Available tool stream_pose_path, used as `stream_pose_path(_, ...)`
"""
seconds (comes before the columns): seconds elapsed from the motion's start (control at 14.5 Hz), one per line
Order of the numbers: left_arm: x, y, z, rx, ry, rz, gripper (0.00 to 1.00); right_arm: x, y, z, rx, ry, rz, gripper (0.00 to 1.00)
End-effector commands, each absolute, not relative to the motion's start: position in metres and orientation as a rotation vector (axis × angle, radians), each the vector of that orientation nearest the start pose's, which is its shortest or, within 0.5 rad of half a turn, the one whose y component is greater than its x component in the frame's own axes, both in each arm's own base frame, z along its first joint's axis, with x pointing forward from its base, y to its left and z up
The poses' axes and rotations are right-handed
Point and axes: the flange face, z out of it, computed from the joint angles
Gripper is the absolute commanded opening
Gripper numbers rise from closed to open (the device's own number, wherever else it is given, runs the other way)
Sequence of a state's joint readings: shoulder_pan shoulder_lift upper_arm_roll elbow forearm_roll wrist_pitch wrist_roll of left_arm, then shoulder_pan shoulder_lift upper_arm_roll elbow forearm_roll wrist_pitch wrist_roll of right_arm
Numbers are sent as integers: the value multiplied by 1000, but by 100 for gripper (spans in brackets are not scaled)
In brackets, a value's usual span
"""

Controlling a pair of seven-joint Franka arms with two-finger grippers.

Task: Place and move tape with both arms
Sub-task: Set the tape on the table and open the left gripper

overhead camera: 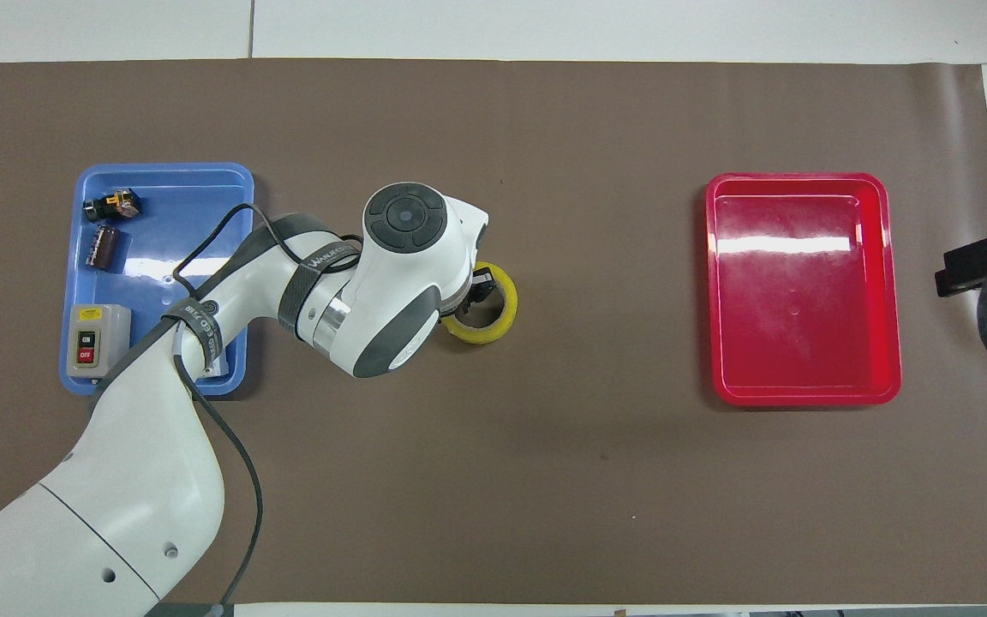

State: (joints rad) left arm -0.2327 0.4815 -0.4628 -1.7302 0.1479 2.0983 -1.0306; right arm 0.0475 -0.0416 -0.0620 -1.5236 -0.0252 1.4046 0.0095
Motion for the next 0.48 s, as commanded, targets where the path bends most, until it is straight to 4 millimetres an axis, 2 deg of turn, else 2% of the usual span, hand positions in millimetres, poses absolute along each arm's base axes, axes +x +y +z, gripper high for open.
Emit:
stream_pose_path(0.0, 525, -388, 333, -3069, -493, 58, 100, 522, -13, 654, -3170, 28, 103, 100)
stream_pose_path(0.07, 531, -375, 349, -3059, -514, 38, 100, 522, -13, 653, -3169, 28, 108, 100)
stream_pose_path(0.21, 552, -329, 383, -3026, -558, 7, 100, 522, -12, 653, -3168, 25, 105, 100)
stream_pose_path(0.35, 564, -290, 420, -3005, -473, 40, 100, 525, -9, 652, -3168, 0, 81, 100)
stream_pose_path(0.41, 566, -274, 433, -3008, -432, 68, 100, 525, 8, 651, -3160, -52, 85, 100)
